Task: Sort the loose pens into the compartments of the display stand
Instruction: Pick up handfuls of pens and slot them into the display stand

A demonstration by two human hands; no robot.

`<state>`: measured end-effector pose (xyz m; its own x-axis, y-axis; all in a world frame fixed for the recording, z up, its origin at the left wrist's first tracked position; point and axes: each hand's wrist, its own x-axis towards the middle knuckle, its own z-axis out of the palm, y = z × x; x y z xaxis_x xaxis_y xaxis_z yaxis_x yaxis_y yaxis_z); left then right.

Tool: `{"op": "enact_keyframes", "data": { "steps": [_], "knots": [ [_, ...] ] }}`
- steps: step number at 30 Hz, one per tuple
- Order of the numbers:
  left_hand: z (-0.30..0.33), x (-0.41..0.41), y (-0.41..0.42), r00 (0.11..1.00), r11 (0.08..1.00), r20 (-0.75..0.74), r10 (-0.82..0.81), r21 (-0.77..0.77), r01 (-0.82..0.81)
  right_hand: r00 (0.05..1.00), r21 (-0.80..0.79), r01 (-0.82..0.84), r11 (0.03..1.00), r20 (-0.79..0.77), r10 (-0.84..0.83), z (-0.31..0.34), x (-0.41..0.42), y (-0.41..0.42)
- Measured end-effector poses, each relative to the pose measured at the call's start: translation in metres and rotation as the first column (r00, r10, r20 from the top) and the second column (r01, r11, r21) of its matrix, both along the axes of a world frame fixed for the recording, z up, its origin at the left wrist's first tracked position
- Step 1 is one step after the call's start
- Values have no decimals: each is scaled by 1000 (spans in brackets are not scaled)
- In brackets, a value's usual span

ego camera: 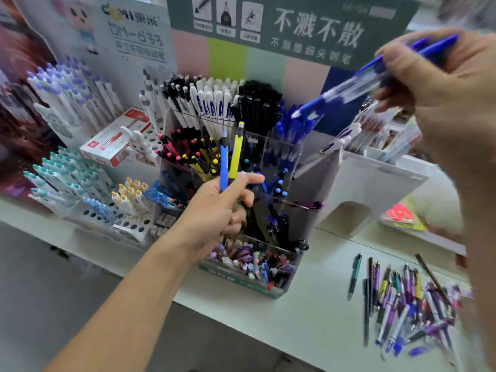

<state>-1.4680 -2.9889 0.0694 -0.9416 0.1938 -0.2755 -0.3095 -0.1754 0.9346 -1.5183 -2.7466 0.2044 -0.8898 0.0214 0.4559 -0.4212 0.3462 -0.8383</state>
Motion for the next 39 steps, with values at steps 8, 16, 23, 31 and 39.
{"op": "enact_keyframes", "data": {
  "steps": [8, 16, 23, 31, 39],
  "knots": [
    [12, -12, 16, 985, 963, 173, -27, 269, -21, 992, 725, 125, 677, -100, -76, -3, -58, -33],
    [0, 1, 10, 987, 961, 151, -57, 276, 14, 984, 802, 160, 576, -82, -159, -17, -57, -52],
    [-15, 11, -3, 985, 983, 168, 31, 173, -61, 938, 757, 283, 588, -90, -336, -35, -46, -56],
    [-18, 18, -26, 978, 939, 200, 52, 323, -116, 928, 865, 283, 415, -137, -346, -31, -49, -68],
    [-22, 28, -43, 989, 969, 145, 30, 240, -64, 927, 756, 366, 543, -245, -284, -29, -14, -84]
  ]
}}
